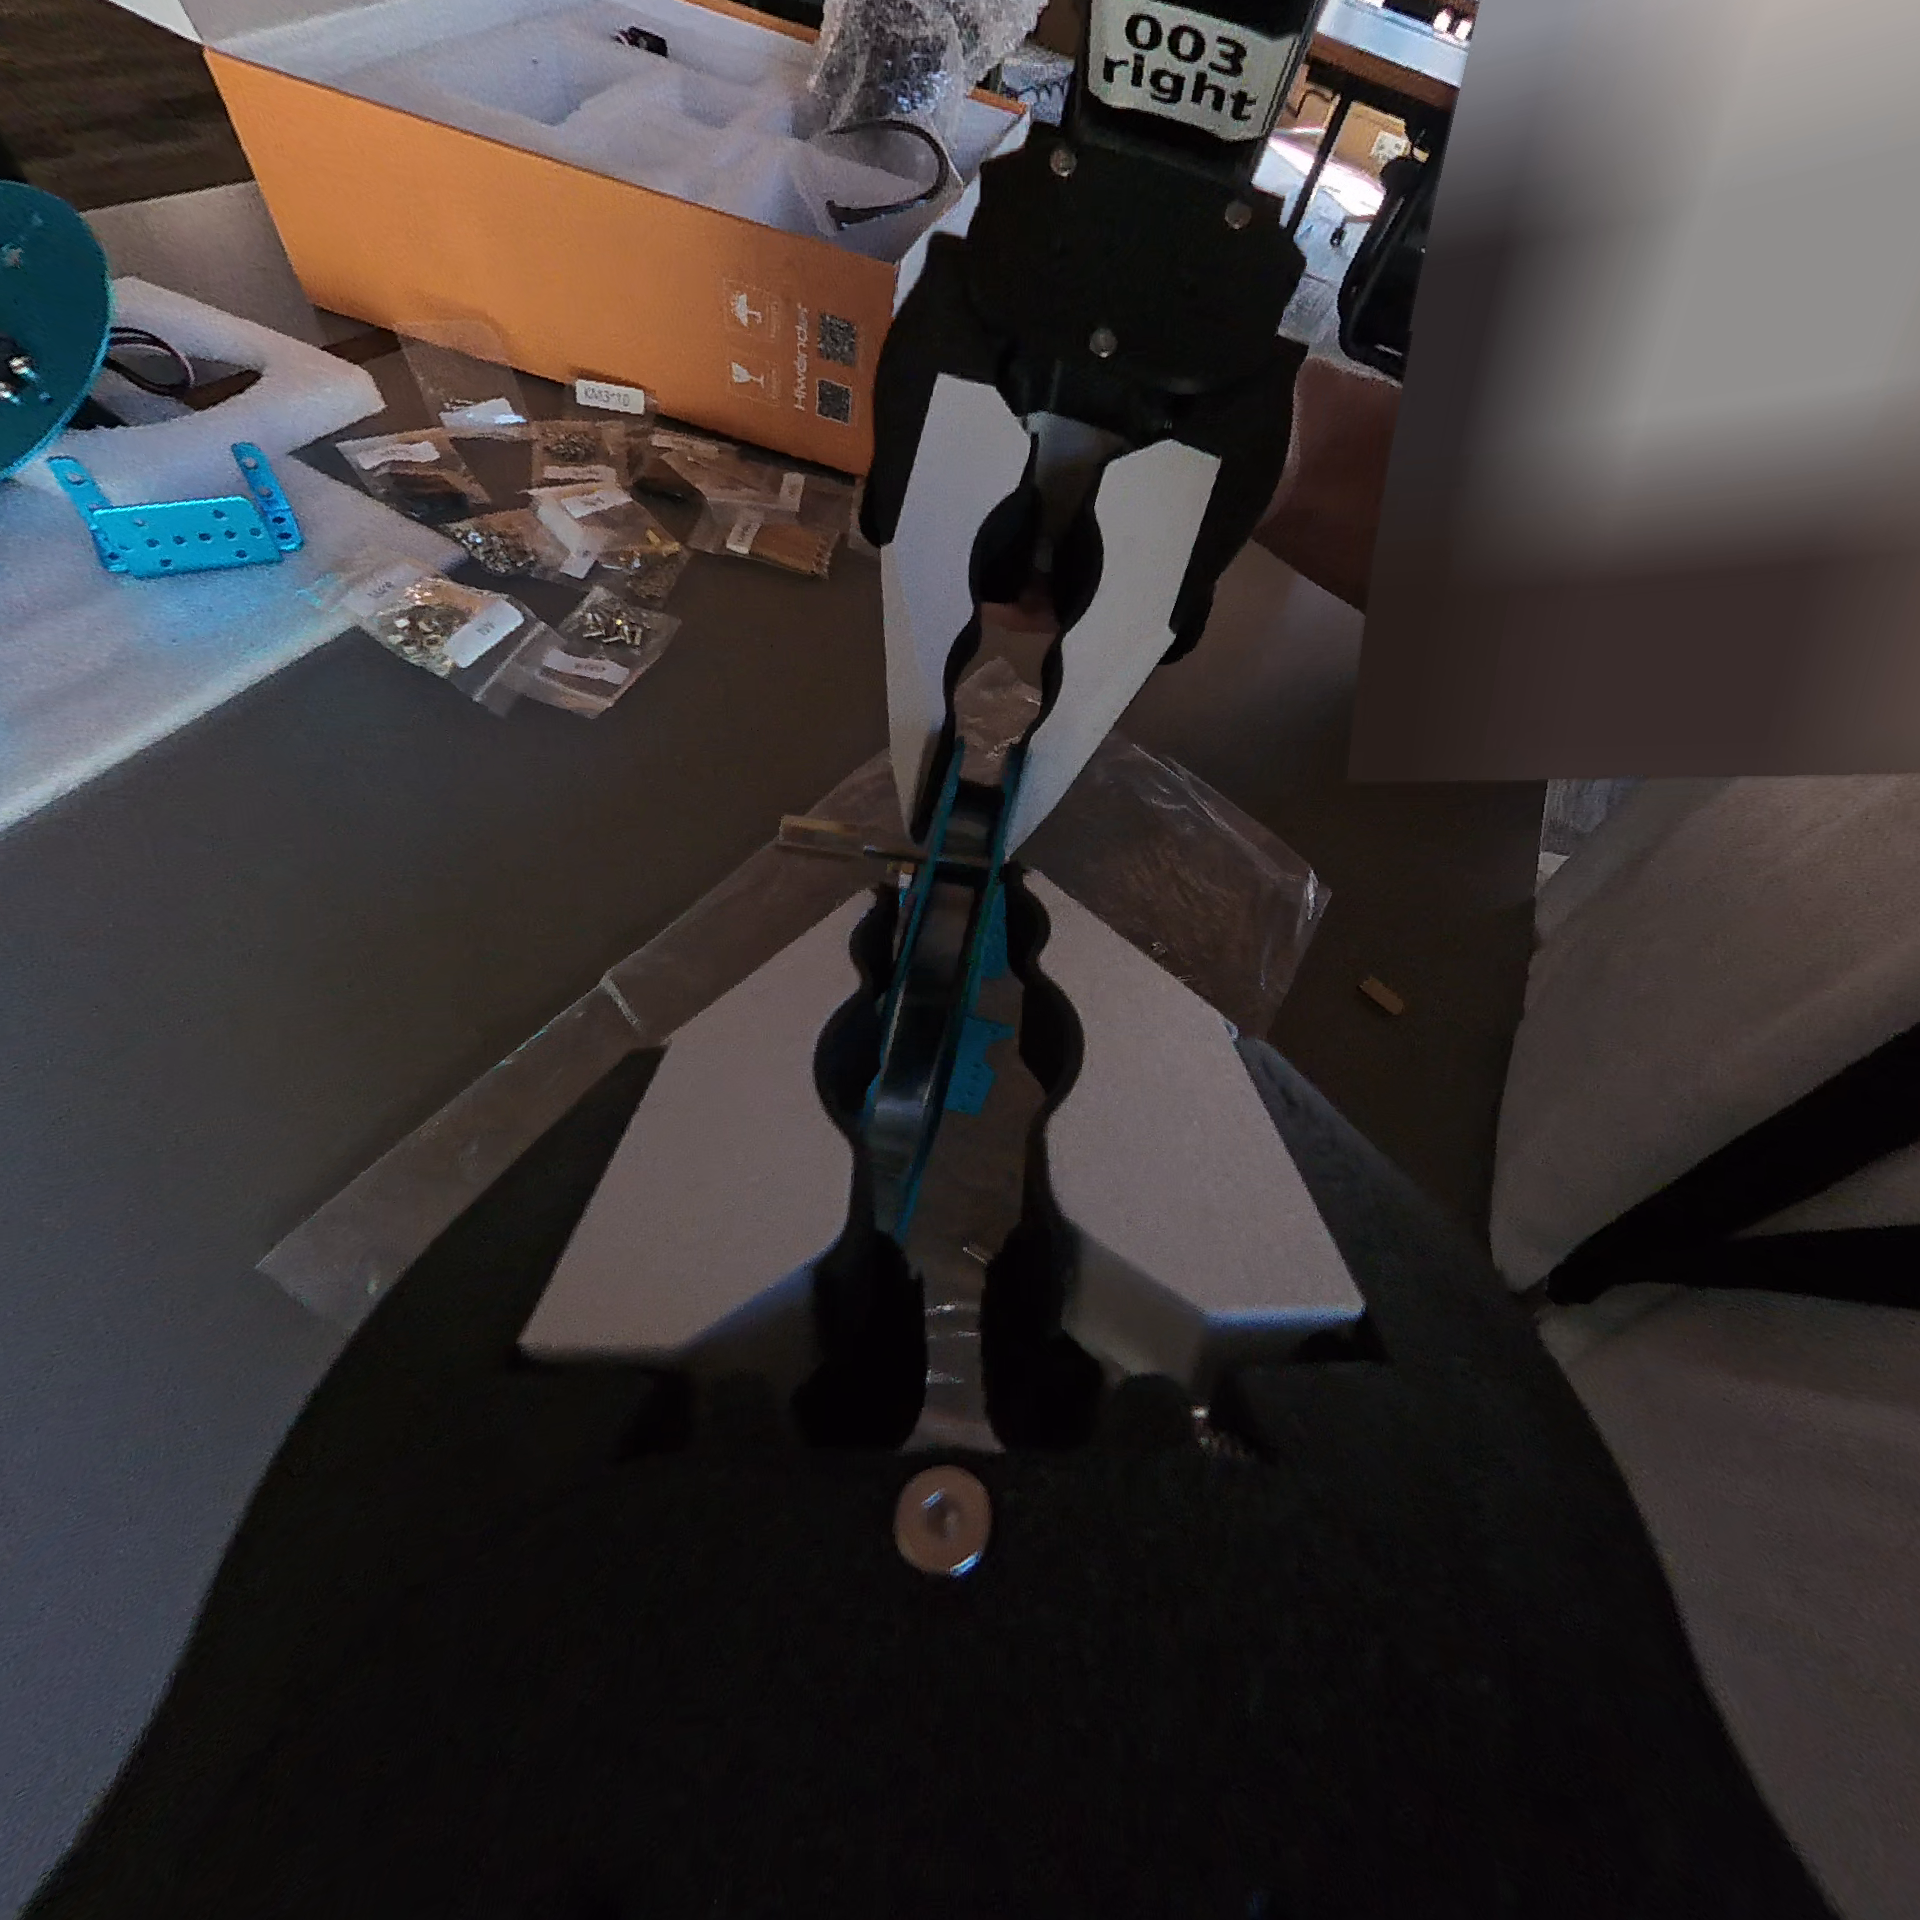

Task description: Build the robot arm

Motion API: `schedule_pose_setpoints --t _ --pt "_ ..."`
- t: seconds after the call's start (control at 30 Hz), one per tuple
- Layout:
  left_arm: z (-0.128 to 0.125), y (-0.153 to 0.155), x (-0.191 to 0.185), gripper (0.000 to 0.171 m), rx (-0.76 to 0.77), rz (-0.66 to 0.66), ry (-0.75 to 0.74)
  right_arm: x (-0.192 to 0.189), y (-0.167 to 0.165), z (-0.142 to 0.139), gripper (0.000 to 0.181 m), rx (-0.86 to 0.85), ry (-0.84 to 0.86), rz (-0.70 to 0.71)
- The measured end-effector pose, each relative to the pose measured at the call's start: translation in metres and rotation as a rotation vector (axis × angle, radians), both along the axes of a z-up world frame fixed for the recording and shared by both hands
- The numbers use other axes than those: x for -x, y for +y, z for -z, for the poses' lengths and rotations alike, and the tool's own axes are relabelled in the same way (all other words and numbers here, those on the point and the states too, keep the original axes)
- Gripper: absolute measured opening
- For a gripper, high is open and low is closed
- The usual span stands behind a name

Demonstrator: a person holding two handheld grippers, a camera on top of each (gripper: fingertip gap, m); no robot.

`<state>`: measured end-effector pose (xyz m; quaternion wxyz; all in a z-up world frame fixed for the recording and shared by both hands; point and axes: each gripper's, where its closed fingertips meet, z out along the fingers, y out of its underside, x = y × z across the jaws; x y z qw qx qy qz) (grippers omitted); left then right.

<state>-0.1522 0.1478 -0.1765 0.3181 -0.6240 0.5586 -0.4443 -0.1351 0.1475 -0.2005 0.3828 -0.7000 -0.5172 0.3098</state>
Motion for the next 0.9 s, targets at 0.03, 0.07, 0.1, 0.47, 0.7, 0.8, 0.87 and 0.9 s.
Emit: schedule_pose_setpoints --t 0.03,0.07,0.1,0.47,0.7,0.8,0.87,0.9 --pt "0.0 -0.001 -0.001 0.02 -0.002 0.007 0.007 -0.001 0.0 0.0 0.014 -0.007 0.0 0.003" --pt "0.0 -0.002 -0.002 0.019 -0.004 0.013 0.012 -0.002 0.0 0.001 0.014 -0.015 0.002 0.01" --pt "0.0 -0.004 -0.003 0.017 -0.011 0.031 0.013 -0.003 0.0 0.001 0.015 -0.017 0.005 0.016" --pt "0.0 -0.013 -0.015 0.016 -0.084 0.09 0.0 -0.012 -0.008 0.005 0.015 0.046 0.033 0.016" --pt "0.001 -0.017 -0.012 0.015 -0.085 0.135 0.02 -0.008 -0.012 0.005 0.013 0.027 0.038 -0.015" --pt "0.001 -0.023 -0.008 0.014 -0.15 0.158 0.003 -0.003 -0.017 0.005 0.014 0.058 0.083 -0.042" --pt "0.001 -0.028 -0.007 0.014 -0.162 0.173 -0.014 -0.005 -0.025 0.004 0.016 0.095 0.095 -0.095" --pt "0.001 -0.028 -0.006 0.014 -0.168 0.169 -0.018 -0.008 -0.027 0.002 0.021 0.128 0.094 -0.119"
